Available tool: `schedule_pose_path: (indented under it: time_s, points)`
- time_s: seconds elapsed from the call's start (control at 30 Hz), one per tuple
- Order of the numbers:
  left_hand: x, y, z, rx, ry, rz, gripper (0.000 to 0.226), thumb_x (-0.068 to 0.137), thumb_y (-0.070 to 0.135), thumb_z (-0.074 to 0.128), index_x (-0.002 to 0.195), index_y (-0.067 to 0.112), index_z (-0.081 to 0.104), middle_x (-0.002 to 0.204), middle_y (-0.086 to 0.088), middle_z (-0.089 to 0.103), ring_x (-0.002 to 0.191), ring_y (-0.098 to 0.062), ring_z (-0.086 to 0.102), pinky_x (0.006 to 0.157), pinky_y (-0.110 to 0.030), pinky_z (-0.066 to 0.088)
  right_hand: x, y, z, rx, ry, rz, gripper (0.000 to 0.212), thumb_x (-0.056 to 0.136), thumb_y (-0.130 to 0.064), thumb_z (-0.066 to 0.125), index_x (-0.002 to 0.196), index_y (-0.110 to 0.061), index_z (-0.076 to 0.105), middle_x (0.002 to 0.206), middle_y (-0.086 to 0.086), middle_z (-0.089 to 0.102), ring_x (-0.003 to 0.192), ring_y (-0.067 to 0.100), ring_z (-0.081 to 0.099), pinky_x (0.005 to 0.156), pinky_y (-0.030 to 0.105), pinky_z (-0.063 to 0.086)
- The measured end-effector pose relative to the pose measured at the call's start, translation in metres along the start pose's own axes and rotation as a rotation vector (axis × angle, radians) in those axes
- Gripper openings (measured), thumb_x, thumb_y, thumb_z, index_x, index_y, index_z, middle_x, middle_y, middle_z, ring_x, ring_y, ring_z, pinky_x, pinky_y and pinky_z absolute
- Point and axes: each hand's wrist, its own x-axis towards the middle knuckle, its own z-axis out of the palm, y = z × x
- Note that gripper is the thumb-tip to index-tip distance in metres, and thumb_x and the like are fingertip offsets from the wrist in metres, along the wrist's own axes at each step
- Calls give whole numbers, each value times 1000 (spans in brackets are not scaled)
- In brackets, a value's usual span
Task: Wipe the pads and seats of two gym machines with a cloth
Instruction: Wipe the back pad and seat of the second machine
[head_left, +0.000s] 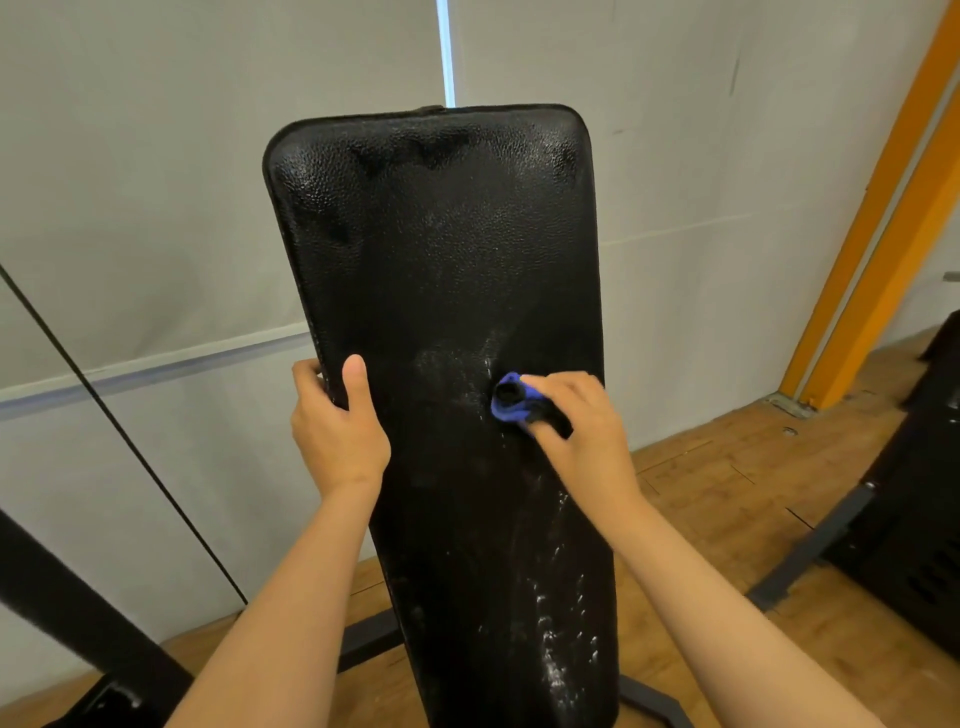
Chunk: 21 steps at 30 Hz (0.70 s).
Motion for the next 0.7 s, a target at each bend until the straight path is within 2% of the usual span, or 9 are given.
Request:
schedule_pose_path:
  time_s: [0.1, 0.2, 0.27, 0.37, 0.57, 0.63, 0.7]
  points:
    - [2, 1, -1, -5, -17, -10, 53, 94, 53, 36, 117, 8, 50, 97, -1, 57, 83, -13, 55, 62, -12, 38, 31, -9, -13, 46, 143, 57, 38, 82, -10, 70, 120, -17, 64, 108, 3, 59, 101, 15, 55, 89, 20, 44]
    - [1, -1, -2, -12, -35, -18, 63, 87, 63, 31, 114, 9, 51, 96, -2, 59, 82, -13, 55, 61, -13, 39, 48, -17, -12, 53, 213, 77, 37, 83, -11, 70, 119, -16, 64, 107, 3, 59, 100, 13, 55, 87, 14, 41]
    - [-1, 0, -3, -37, -57, -15, 62, 84, 66, 29, 107, 14, 53, 95, -2, 60, 83, -13, 56, 62, -13, 39, 45, -25, -7, 56, 227, 101, 38, 83, -9, 71, 119, -16, 64, 107, 2, 58, 100, 14, 55, 87, 12, 41]
    - [-1, 1, -4, -67, -81, -39, 47, 89, 61, 34, 102, 20, 54, 95, 2, 60, 82, -8, 55, 65, -11, 39, 29, -35, 6, 17, 144, 46, 42, 80, -6, 73, 120, -14, 63, 108, 1, 58, 102, 13, 53, 88, 7, 38]
    - [0, -3, -7, -68, -107, -43, 60, 79, 71, 27, 100, 20, 52, 89, 1, 60, 76, -8, 56, 61, -18, 42, -13, -30, 23, -115, -135, -134, 48, 73, -4, 77, 118, -13, 63, 112, 2, 59, 107, 5, 46, 92, 5, 35]
    - [1, -6, -7, -66, -109, -37, 61, 79, 72, 27, 99, 19, 51, 87, 2, 59, 75, -9, 56, 61, -20, 43, -8, -25, 17, -142, -117, -153, 48, 73, -3, 77, 118, -12, 64, 110, 3, 59, 105, 8, 48, 90, 9, 37]
    - [2, -7, -6, -65, -111, -33, 60, 80, 72, 27, 99, 20, 51, 86, 3, 59, 75, -10, 56, 61, -21, 44, 11, -24, 8, -116, -1, -99, 44, 75, -3, 75, 117, -12, 65, 107, 3, 58, 102, 13, 51, 90, 10, 38]
